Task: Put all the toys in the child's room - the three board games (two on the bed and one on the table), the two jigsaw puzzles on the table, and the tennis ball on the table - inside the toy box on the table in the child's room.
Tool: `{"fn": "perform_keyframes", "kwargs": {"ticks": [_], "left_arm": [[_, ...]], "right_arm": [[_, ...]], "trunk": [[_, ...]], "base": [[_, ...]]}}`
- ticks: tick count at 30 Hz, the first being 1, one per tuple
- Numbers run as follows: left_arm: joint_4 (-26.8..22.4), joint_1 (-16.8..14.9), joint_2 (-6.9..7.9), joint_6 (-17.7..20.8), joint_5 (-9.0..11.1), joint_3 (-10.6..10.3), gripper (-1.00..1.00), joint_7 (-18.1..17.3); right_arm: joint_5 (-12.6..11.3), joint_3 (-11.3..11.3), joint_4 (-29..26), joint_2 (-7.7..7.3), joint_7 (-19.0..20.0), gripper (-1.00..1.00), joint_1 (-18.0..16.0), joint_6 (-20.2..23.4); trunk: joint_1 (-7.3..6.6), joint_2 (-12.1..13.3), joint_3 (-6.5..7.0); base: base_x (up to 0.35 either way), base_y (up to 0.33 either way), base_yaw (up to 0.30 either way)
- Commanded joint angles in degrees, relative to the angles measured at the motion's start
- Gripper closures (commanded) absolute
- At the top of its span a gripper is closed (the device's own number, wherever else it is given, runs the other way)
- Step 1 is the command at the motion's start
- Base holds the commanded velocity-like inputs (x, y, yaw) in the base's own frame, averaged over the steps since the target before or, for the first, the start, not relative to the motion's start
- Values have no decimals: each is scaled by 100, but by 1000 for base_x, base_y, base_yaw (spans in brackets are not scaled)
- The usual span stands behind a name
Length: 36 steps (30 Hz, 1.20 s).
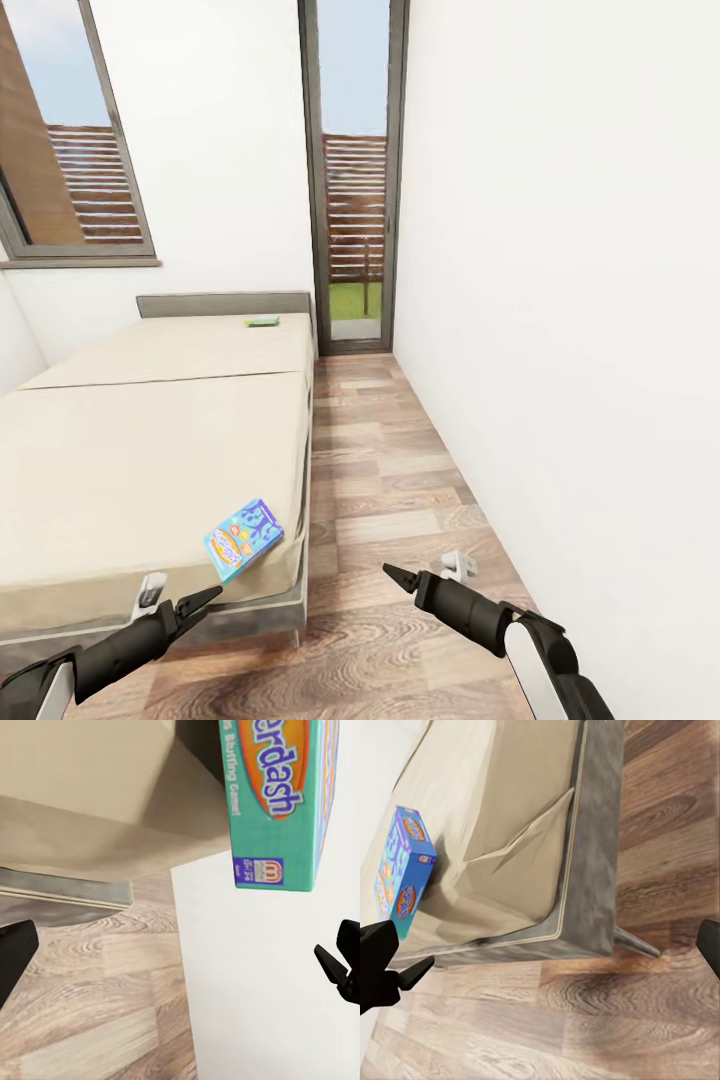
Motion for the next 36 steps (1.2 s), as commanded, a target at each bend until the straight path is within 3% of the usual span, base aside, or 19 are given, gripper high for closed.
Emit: {"fn": "perform_keyframes", "kwargs": {"ticks": [1,12,36], "left_arm": [[0,-3,1,40,17,4,-100,-9],[0,-3,4,40,17,12,-100,-12],[0,-3,4,40,17,13,-100,-12]], "right_arm": [[-16,-8,-2,2,6,-100,-3,31],[-16,-13,-3,2,10,-100,-3,30],[-16,-14,-3,2,7,-100,-3,30]], "trunk": [[-1,-2,-6],[-1,-2,-6],[-1,-2,-6]], "base": [[77,-121,0],[82,-141,0],[6,-11,0]]}}
